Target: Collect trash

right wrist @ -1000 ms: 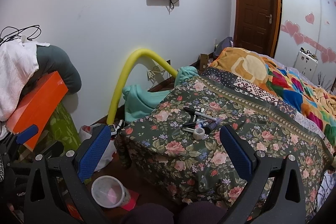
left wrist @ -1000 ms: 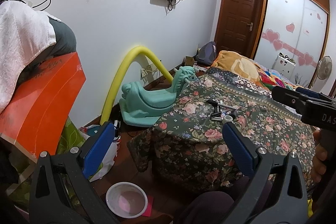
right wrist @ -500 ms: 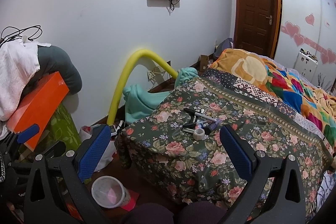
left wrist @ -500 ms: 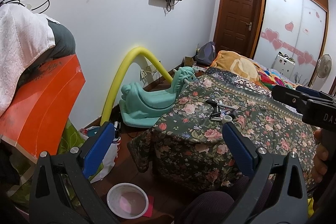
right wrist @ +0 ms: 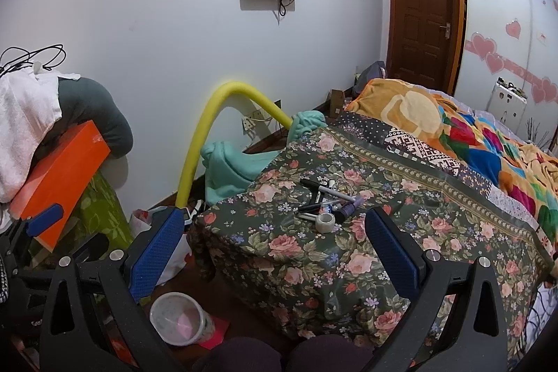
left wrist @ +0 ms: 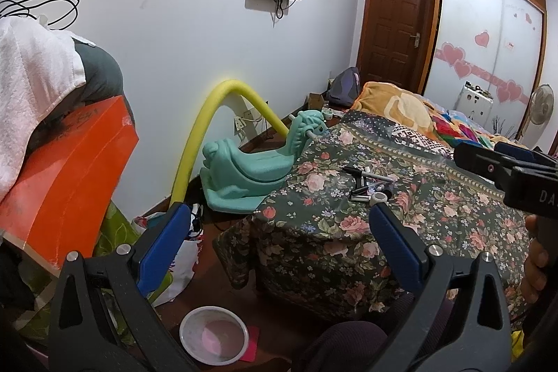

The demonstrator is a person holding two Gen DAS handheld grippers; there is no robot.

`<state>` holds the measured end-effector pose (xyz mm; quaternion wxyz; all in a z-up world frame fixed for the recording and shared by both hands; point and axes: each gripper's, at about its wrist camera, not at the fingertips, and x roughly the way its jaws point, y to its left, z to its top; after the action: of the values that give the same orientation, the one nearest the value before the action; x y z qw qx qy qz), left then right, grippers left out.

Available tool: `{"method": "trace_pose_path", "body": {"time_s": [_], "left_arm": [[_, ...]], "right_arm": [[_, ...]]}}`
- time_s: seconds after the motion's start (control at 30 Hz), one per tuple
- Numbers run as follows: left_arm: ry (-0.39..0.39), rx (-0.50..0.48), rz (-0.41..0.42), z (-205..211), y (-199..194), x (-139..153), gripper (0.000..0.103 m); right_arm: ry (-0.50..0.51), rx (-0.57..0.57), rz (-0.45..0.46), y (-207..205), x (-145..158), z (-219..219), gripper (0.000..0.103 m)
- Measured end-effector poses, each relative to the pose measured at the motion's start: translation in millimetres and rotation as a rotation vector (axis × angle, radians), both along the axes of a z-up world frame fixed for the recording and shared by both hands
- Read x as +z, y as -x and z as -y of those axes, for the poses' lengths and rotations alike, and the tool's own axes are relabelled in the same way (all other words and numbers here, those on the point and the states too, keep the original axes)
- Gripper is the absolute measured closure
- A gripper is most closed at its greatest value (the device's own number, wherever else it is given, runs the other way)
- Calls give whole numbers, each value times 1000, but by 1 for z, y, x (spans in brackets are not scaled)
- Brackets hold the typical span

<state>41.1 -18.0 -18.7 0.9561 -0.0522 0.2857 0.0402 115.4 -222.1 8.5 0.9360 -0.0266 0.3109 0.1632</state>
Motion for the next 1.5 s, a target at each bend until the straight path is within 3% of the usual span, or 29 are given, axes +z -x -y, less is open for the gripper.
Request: {"method": "trace_pose_path", "body": {"time_s": [0.47, 0.67, 0.93, 1.03, 1.13, 1.3, 1.5], "left_arm": [[0, -32, -47, 34, -56, -20, 0], [0, -38, -104, 47, -92, -41, 7], [103, -68, -242, 53, -149, -86, 23], [123, -83, -284, 59, -168, -103, 32], [141, -101, -320, 64, -182, -118, 41], [155, -132, -369, 72, -203, -138, 46], [152, -164, -422, 78, -219, -155, 53]], "right_arm": [[8, -31, -77, -45, -27, 33, 0], [5, -34, -132, -70, -48, 45, 0], [-39, -21, -248, -110, -96, 63, 0], [-75, -17, -295, -124, -110, 68, 7], [-89, 4, -337, -142, -125, 69, 20], [-60, 42, -384, -168, -153, 60, 36], [-39, 56, -455, -199, -188, 47, 46]]}}
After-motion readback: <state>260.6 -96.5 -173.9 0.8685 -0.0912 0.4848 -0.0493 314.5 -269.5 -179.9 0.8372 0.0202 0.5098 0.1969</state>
